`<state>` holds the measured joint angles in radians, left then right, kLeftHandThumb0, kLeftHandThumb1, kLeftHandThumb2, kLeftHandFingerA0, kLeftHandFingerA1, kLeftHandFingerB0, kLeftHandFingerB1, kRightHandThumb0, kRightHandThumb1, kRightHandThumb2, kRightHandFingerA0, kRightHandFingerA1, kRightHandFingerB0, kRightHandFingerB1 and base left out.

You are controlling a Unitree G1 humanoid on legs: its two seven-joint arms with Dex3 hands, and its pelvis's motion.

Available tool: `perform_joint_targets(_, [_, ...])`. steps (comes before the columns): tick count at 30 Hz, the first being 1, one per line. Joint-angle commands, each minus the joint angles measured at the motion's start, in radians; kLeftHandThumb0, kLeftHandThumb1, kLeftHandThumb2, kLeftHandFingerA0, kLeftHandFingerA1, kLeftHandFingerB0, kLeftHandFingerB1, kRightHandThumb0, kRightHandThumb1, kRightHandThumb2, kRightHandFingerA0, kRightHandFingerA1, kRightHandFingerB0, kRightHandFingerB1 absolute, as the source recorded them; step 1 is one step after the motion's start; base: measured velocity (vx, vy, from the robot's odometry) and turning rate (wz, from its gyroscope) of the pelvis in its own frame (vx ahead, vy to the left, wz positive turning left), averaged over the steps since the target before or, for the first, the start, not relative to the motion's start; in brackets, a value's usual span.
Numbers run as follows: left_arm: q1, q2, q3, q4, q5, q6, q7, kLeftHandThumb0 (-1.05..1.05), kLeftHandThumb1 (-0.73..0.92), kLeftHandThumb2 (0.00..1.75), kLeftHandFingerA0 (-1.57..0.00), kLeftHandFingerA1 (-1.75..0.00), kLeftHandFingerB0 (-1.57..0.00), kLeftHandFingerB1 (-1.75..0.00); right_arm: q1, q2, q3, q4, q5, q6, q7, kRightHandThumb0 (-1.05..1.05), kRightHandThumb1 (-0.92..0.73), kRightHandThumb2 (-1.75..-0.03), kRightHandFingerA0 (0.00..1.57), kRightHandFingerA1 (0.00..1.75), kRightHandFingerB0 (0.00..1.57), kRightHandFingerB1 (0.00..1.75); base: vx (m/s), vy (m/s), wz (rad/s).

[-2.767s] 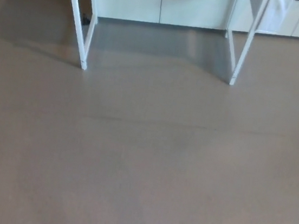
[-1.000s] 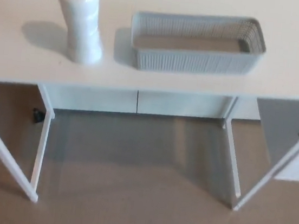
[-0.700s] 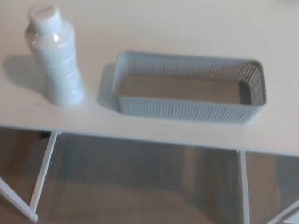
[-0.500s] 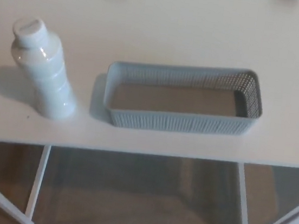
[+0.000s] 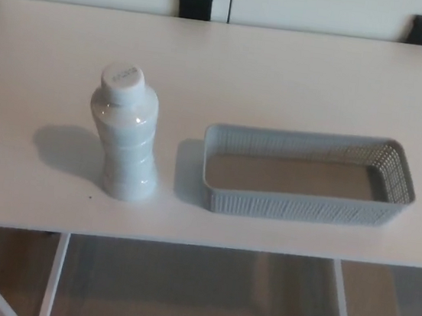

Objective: The robot walk up to a desk on which a bottle is kept on the left hand side and a container is kept on the right hand side. The robot uses its left hand to pick up the bottle and places it in the container.

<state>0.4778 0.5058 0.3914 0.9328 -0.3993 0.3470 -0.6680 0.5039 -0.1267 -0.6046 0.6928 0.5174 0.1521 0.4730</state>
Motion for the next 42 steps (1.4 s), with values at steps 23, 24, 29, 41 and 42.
perform_joint_targets(23, [-0.056, 0.014, -0.014, 0.052, 0.045, -0.106, -0.085, -0.28, 0.7, 0.6, -0.5, -0.63, -0.55, -0.63, -0.05, -0.034, -0.019, -0.02, 0.02, -0.026, 0.023, -0.11, -0.33, -0.83, 0.48, 0.69, 0.19, 0.54, 0.01, -0.032, 0.02])
perform_joint_targets(24, [-0.089, 0.065, 0.141, -0.041, -0.054, -0.293, -0.118, -0.4, 0.81, 0.8, 0.0, 0.0, 0.0, 0.0, -0.035, -0.044, -0.013, -0.02, 0.003, -0.033, 0.02, -0.12, -0.32, -0.81, 0.47, 0.67, 0.18, 0.52, 0.0, 0.0, 0.0])
perform_joint_targets(29, [-0.267, 0.158, 0.44, -0.509, -0.239, -0.224, 0.064, -0.49, 0.34, 0.75, -0.01, -0.3, -0.01, -0.34, -0.015, -0.046, 0.02, -0.035, -0.039, -0.056, 0.02, -0.12, -0.31, -0.81, 0.53, 0.7, 0.2, 0.54, 0.0, 0.0, 0.02])
perform_joint_targets(41, [-0.694, 0.014, 0.019, -0.763, 0.045, -0.17, 0.152, -0.5, 0.33, 0.71, 0.0, -0.16, 0.0, -0.14, -0.016, -0.044, 0.023, -0.114, -0.02, -0.018, 0.006, -0.11, -0.33, -0.83, 0.54, 0.7, 0.22, 0.54, 0.0, 0.0, 0.0])
perform_joint_targets(42, [-0.716, -0.006, -0.025, -0.727, 0.096, -0.187, 0.159, -0.51, 0.34, 0.71, 0.0, -0.15, 0.0, -0.14, -0.011, -0.048, 0.026, -0.117, -0.02, -0.02, 0.021, -0.12, -0.33, -0.82, 0.52, 0.7, 0.19, 0.53, 0.0, 0.0, 0.0])
